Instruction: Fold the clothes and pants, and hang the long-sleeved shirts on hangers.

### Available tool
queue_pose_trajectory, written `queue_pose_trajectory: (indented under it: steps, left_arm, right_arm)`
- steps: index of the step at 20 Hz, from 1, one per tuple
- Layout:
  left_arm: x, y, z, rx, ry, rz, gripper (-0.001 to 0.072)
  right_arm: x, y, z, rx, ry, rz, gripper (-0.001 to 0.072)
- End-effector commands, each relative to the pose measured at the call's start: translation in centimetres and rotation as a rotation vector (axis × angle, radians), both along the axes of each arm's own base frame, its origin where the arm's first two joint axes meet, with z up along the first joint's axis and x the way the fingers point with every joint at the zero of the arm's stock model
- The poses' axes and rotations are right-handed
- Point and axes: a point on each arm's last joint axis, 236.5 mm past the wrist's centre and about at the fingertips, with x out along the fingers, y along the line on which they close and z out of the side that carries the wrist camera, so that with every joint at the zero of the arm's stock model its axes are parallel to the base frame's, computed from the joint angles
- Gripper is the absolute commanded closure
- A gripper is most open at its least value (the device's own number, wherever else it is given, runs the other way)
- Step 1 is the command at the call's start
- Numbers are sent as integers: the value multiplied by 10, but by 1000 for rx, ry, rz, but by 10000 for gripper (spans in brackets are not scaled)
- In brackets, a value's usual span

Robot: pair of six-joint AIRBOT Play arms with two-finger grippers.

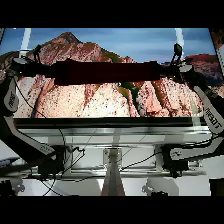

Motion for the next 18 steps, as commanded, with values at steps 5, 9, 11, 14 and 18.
queue_pose_trajectory:
  steps: [5, 9, 11, 14, 18]
  left_arm:
    - [11, -37, 28, 62, -166, -213, 684]
    - [15, -42, 105, 56, -249, -196, 684]
    - [-6, -52, 144, 15, -232, -211, 684]
    - [-42, -65, 197, -5, -248, -286, 684]
    - [-72, -92, 272, -160, -253, -213, 684]
  right_arm:
    - [17, 5, 33, -83, -92, 132, 309]
    - [33, 17, 70, -22, -128, 121, 456]
    - [28, 46, 74, -9, -126, 185, 697]
    - [25, 103, 79, 32, -134, 194, 697]
    - [8, 203, 72, 95, -111, 284, 698]
